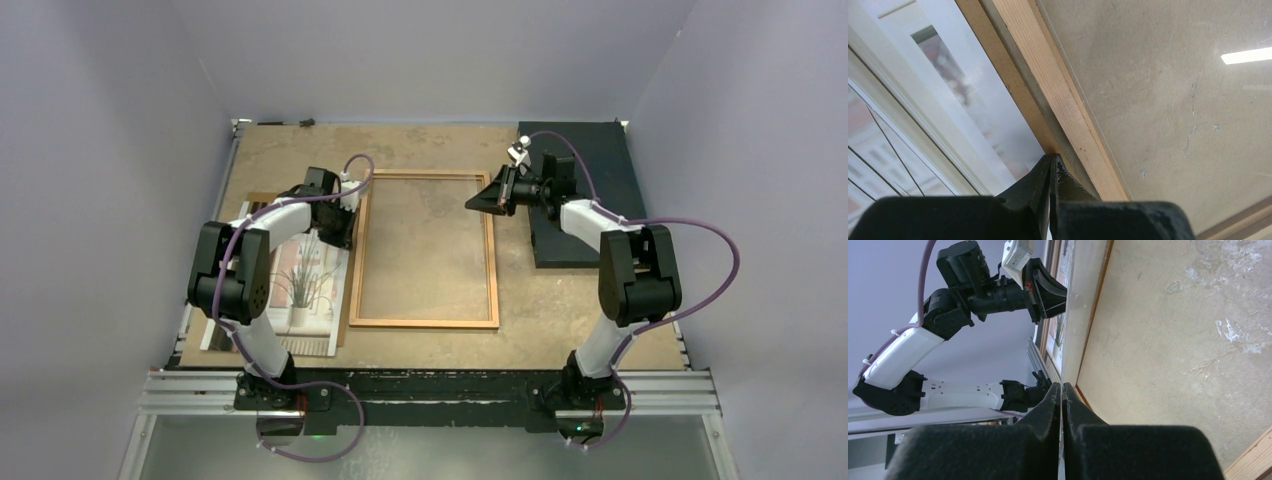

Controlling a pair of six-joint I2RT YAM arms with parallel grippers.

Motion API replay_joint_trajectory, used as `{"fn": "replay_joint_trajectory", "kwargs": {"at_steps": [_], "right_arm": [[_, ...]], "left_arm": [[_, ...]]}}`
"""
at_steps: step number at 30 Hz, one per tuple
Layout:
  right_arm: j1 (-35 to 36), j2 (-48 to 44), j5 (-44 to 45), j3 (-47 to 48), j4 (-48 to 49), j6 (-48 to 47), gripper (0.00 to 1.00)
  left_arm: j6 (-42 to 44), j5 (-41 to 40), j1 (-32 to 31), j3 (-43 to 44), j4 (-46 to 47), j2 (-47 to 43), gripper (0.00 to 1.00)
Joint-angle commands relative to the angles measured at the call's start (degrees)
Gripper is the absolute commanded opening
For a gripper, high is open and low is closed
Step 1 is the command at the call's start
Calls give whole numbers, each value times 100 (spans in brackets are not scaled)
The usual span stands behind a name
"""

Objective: Put the photo into the frame

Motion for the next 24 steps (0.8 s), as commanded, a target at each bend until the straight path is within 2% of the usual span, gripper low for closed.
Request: {"fn": "replay_joint_trajectory", "kwargs": {"at_steps": [1,14,24], "right_arm": [[-19,-209,-158,-154,661,178,0],[-8,-380,-265,-494,1670,802,0],[61,-561,-67,-922,2024,1029,0]], "left_arm": [[-92,98,-33,-42,274,88,0],[-160,104,-53,-233,435,99,0],[-175,104,-63,-374,534,-4,0]]}}
